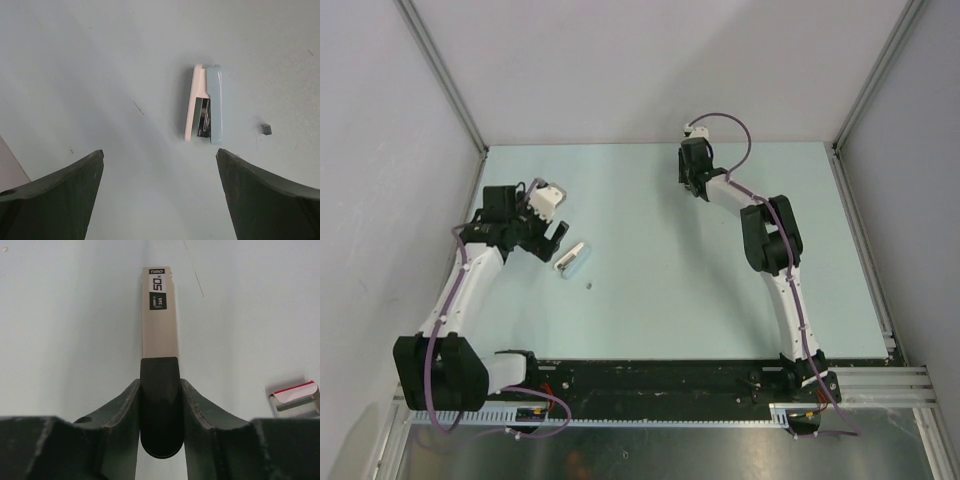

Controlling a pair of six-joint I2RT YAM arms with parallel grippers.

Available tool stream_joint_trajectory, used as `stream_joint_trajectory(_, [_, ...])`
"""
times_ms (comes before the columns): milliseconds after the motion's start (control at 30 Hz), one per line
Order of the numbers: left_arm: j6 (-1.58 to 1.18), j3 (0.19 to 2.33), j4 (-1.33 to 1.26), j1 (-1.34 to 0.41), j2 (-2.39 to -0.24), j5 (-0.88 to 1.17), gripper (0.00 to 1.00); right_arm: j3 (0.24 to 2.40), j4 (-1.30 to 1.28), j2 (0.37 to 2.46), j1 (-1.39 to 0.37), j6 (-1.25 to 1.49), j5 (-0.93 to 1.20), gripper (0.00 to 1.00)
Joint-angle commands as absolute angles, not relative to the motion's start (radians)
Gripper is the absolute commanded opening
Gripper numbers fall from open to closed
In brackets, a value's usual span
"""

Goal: Unload the staples from the stapler

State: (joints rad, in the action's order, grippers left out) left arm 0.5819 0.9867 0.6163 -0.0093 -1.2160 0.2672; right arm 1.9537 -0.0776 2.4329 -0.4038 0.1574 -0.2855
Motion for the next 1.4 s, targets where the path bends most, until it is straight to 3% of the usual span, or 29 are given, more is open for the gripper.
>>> stream_joint_trajectory(0, [0.554,0.993,0.628,-0.003,-1.145,0.334,1.0,1.906,-0.034,2.375,-0.415,0.161,-0.3,0.32])
stream_joint_trajectory(233, [0.535,0.969,0.65,-0.003,-1.084,0.364,0.99,1.79,-0.086,2.235,-0.502,0.223,-0.374,0.02])
stream_joint_trajectory(633, [0.609,0.826,0.702,-0.003,-0.837,0.364,0.99,1.483,-0.291,1.935,-0.777,0.51,-0.549,0.0])
stream_joint_trajectory(1000, [0.63,0.797,0.766,-0.003,-0.691,0.343,0.99,1.433,-0.462,1.949,-1.015,0.746,-0.642,0.02])
stream_joint_trajectory(1100, [0.631,0.799,0.787,-0.003,-0.677,0.343,0.99,1.433,-0.48,1.962,-1.03,0.769,-0.628,0.07])
stream_joint_trajectory(1233, [0.63,0.813,0.808,-0.003,-0.673,0.346,0.99,1.434,-0.478,1.962,-1.032,0.765,-0.597,0.24])
stream_joint_trajectory(1367, [0.627,0.828,0.812,-0.003,-0.667,0.349,0.99,1.433,-0.482,1.959,-1.028,0.759,-0.57,0.32])
